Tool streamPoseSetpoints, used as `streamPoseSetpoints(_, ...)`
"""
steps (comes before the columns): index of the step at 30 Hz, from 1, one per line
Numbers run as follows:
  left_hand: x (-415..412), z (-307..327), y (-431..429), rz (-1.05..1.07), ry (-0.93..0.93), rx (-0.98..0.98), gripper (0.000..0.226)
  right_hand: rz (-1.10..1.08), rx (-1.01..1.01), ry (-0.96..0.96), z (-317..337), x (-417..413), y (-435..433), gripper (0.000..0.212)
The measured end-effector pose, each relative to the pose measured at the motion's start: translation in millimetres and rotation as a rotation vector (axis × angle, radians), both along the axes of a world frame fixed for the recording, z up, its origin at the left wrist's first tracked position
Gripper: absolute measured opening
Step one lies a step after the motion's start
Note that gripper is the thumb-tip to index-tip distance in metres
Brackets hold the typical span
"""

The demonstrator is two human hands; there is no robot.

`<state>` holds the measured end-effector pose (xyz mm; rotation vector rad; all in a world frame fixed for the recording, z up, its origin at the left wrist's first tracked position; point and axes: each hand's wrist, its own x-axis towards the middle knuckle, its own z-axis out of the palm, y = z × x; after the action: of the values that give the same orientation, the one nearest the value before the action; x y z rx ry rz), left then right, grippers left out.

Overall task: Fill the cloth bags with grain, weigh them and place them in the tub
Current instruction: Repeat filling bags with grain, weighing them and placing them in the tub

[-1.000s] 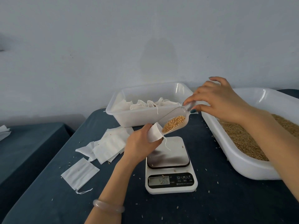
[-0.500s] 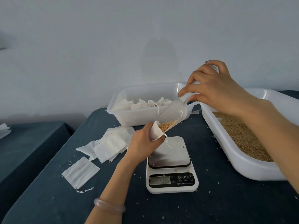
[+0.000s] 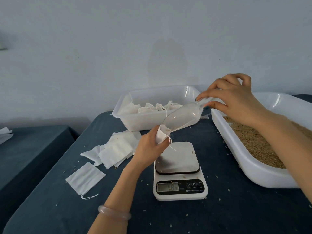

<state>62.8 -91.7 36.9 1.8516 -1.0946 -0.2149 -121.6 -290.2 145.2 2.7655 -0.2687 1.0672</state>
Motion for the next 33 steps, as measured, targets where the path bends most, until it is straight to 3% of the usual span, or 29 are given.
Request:
streamPoseSetpoints(4,-2,2,1,-0.126,0.132,-0.098,0.011,-0.072,0.313,0.056,-21,-3,-15,0.018)
streamPoseSetpoints(8,-5,7,5,-0.161,0.186,-0.145,0.030,-0.141,0.645,0.136,-27,-8,-21,0.009)
streamPoseSetpoints(10,-2,7,5,-0.108,0.048,-0.130,0.031,-0.157,0.761,0.122,-27,-10,-23,0.009)
streamPoseSetpoints(12,-2,8,4,-0.095,-0.030,-0.132,0.036,-0.217,0.821,0.106,-27,-12,-25,0.022)
streamPoseSetpoints(16,-3,11,2,-0.146,0.063,-0.241,0.043,-0.366,0.894,0.111,-31,-17,-31,0.022)
streamPoseSetpoints(18,-5,12,-2,-0.191,0.082,-0.272,0.042,-0.444,0.951,0.106,-32,-22,-36,0.033)
streamPoseSetpoints(24,-7,5,-7,-0.236,0.128,-0.154,0.046,-0.681,1.096,0.146,-40,-33,-43,0.054)
streamPoseSetpoints(27,1,-3,-6,-0.179,0.101,-0.040,0.034,-0.710,1.060,0.264,-42,-35,-39,0.044)
streamPoseSetpoints(29,5,-3,-2,-0.116,0.116,-0.065,0.028,-0.710,1.068,0.319,-42,-36,-38,0.035)
streamPoseSetpoints(33,9,2,1,-0.036,0.195,-0.175,0.042,-0.692,1.101,0.377,-42,-36,-33,0.035)
